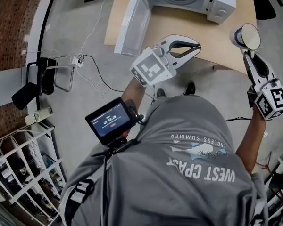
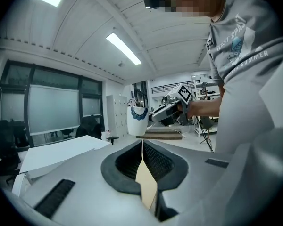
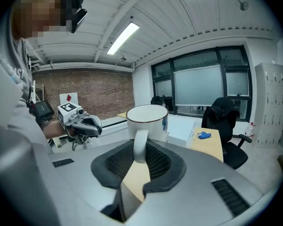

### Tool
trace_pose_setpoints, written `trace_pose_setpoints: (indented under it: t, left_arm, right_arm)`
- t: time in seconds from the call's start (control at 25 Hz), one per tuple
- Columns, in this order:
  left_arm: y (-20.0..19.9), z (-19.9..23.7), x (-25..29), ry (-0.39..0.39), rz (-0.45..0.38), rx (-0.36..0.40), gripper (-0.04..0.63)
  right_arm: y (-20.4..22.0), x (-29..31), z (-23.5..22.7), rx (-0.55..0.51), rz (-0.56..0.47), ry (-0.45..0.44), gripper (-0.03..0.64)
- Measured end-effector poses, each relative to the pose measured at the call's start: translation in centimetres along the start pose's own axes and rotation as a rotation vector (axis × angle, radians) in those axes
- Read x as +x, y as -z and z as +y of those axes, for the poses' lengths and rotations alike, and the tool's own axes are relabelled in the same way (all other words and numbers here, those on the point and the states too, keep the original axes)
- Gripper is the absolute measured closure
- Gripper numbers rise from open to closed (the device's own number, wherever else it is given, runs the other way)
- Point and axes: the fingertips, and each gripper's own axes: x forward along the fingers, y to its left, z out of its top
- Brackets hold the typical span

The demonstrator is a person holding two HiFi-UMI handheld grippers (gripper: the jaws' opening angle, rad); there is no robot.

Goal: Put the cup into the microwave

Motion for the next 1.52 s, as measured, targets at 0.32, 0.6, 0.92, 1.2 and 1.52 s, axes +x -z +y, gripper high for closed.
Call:
trace_pose_setpoints:
  t: [0.32, 0.6, 0.92, 1.2, 1.52]
  left_arm:
    - [-2.5, 1.9, -9.2, 0.015, -0.070, 0.031, 0.572]
    - [-2.2, 2.2, -12.9, 0.036, -0.102, 0.045, 0.572]
    - [-1.3, 1.5, -17.2, 0.043, -0.112, 0.053, 0.572]
    - [-0.5, 0.8, -17.4, 0.054, -0.119, 0.020, 0.572]
    - [0.4, 0.2, -18.8, 0.058, -0.114, 0.013, 0.572]
  right_arm:
    - [-6.4, 2.7, 12.0, -0.035, -0.024, -0.075, 0.545]
    - [-6.6, 4.2, 17.7, -0.061, -0.002, -0.095, 0.545]
    - [-6.2, 5.8, 22.9, -0.069, 0.013, -0.120, 0.545]
    - [-5.2, 5.8, 23.9, -0.069, 0.029, -0.109, 0.545]
    - [-4.4, 6.6, 25.8, -0.080, 0.049, -0.126, 0.545]
